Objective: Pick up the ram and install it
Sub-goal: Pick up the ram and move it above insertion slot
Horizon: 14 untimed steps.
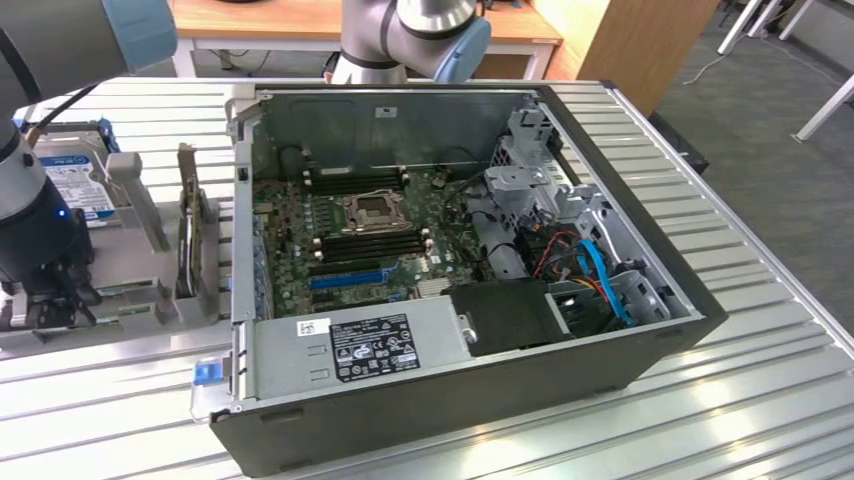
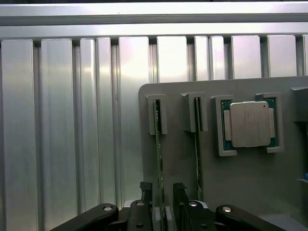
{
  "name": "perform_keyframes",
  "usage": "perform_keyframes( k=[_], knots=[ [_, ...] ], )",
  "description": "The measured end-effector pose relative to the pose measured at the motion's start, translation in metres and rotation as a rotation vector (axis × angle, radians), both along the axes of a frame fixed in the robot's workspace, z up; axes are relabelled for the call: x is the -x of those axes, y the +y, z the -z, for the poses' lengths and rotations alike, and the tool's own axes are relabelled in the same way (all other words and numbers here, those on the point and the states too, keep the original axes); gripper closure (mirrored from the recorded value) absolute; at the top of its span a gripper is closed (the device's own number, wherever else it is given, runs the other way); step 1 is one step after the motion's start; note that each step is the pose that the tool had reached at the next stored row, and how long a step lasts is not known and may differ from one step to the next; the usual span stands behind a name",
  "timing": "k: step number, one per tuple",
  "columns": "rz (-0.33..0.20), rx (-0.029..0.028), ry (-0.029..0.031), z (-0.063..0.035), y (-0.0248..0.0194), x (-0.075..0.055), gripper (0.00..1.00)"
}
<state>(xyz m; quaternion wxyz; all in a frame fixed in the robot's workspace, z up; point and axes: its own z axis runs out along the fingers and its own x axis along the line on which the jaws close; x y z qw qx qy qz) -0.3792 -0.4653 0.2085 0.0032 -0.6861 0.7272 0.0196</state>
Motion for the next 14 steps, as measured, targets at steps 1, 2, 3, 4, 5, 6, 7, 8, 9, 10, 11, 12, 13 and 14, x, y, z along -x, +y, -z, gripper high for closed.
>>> perform_keyframes(
  k=[1,2,3,4,5,6,7,8,9,10,11,12,13,14],
  knots=[
    [0.0,-0.0001,0.0,0.0001,0.0,-0.0013,0.69],
    [0.0,-0.0002,0.0,0.0002,0.0,-0.0024,0.69],
    [0.0,-0.0003,0.0,0.0003,0.0,-0.0035,0.69],
    [0.0,-0.0004,0.0,0.0003,0.0,-0.0041,0.69],
    [0.0,-0.0008,-0.0001,0.0004,0.0,-0.0043,0.69],
    [0.0,-0.0008,0.0,0.0004,0.0,-0.0043,0.69],
    [0.0,-0.0008,0.0,0.0004,0.0,-0.0043,0.69],
    [0.0,-0.0007,0.0001,0.0005,0.0,-0.0044,0.69],
    [0.0,-0.0008,0.0,0.0011,0.0,-0.0044,0.69],
    [0.0,-0.0008,0.0,0.0018,0.0,-0.0045,0.69],
    [0.0,-0.0008,0.0,0.0025,0.0,-0.0045,0.69],
    [0.0,-0.0008,0.0,0.0031,0.0,-0.0044,0.69],
    [0.0,-0.0008,0.0,0.0037,0.0,-0.0045,0.69],
    [0.0,-0.0008,0.0,0.0043,0.0,-0.0045,0.69]
  ],
)
